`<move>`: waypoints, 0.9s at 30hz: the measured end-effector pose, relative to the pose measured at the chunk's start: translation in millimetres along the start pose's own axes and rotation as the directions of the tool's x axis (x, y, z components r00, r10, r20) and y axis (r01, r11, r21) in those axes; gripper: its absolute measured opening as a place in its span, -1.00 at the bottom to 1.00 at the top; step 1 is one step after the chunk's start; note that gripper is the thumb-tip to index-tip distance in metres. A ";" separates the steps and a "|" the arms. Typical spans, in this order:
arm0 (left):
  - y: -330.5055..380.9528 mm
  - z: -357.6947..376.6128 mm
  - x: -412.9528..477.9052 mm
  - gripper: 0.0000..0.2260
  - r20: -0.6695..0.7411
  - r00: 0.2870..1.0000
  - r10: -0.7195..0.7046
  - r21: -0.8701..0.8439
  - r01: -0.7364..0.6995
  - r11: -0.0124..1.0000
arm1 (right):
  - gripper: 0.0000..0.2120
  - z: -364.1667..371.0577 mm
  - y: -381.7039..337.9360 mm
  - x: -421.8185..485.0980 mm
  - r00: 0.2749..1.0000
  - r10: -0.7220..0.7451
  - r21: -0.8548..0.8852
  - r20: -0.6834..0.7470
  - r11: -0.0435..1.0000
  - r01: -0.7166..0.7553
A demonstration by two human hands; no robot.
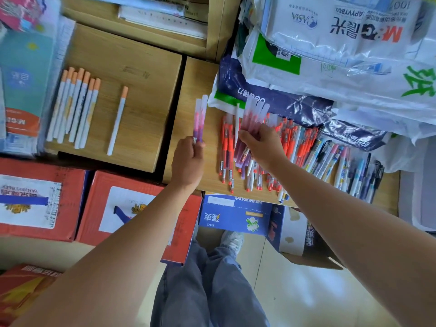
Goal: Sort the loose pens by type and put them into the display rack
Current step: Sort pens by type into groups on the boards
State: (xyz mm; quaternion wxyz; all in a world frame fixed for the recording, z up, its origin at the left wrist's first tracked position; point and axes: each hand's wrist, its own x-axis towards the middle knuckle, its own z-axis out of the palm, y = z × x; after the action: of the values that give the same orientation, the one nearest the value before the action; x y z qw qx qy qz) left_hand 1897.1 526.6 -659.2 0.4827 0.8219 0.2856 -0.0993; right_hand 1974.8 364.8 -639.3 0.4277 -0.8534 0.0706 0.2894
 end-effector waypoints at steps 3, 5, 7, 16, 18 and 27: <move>-9.6 -19.7 -5.7 -0.78 -0.033 0.999 -0.005 -0.011 0.005 1.000 | -0.78 13.1 -11.0 -7.5 1.000 -0.026 0.015 0.003 1.000 0.026; -17.4 -36.2 -8.7 -0.78 -0.030 1.000 -0.007 0.001 0.007 1.000 | -0.76 28.3 -20.9 -10.0 0.999 -0.026 0.005 0.023 1.000 0.026; -23.3 -54.7 -7.6 -0.78 -0.022 0.999 -0.029 0.009 0.029 1.000 | -0.71 45.1 -33.8 -11.4 0.998 -0.026 -0.006 0.059 1.000 0.027; -59.0 -133.3 43.6 -0.74 0.049 0.993 -0.103 0.031 0.102 0.994 | -0.76 130.6 -88.3 2.0 0.995 0.006 0.025 0.101 1.000 -0.009; -69.1 -144.8 49.7 -0.74 0.082 0.992 -0.096 0.040 0.093 0.995 | -0.73 150.8 -97.6 4.3 0.995 0.047 0.007 0.093 0.999 -0.048; -98.2 -186.7 82.9 -0.75 0.050 0.998 0.038 0.122 -0.044 0.992 | -0.79 201.7 -127.4 19.1 0.987 0.155 -0.071 0.047 0.986 -0.152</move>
State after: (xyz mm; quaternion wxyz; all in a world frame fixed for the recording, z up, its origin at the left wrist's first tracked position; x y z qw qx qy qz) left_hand 1888.3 752.8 -671.9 0.4397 0.8532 0.2505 -0.1263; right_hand 1950.0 602.2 -656.2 0.3771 -0.8514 0.1152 0.3459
